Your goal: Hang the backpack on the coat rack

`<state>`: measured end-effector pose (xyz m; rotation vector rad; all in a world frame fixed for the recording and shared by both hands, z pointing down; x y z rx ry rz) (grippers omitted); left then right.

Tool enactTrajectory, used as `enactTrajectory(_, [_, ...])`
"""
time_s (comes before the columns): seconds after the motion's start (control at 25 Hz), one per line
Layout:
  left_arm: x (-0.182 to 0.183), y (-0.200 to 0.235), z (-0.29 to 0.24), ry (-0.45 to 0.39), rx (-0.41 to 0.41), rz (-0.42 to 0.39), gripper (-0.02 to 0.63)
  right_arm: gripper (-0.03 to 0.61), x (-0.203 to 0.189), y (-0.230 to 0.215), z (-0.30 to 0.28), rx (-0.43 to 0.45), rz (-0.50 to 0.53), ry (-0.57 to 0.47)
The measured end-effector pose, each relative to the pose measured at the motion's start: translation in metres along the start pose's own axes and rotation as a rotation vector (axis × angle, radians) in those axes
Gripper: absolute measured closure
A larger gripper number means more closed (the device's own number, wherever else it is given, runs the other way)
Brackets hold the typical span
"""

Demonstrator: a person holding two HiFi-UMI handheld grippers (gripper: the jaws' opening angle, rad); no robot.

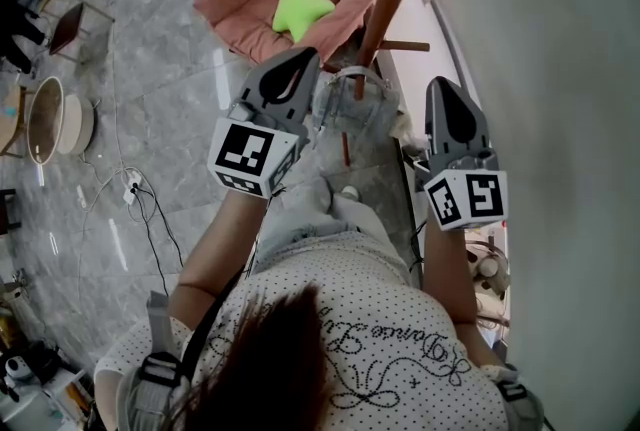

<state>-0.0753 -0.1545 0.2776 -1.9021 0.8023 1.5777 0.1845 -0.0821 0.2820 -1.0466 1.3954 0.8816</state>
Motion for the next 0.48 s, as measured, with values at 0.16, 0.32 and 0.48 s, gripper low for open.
enactTrajectory(0.16, [-0.0048, 0.0048, -0.0036, -0.015, -0.007, -0.007, 0.609, 0.566, -0.0083, 0.0021, -0.0045, -0.009, 0.001, 0.001])
enactTrajectory(0.32, [-0.0027, 0.0047, -0.0046, -0.002, -0.002, 0.002, 0.609, 0.566, -0.0075, 0.0008, -0.0041, -0.016, -0.001, 0.001])
enactTrajectory(0.48, [-0.0075, 0.0042, -0.0068, -0.001, -0.005, -0.005, 0.609, 0.566, -0.0105, -0.0010, -0.0033, -0.020, -0.003, 0.003])
Point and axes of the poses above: the fingertips, and each gripper's own axes: z backward along the fingers, y to its left, x out of its top, the point moved 10 cm from there along z, backward along the fingers, and after that the axes turned 6 degrees about y, right-handed, at the moved point
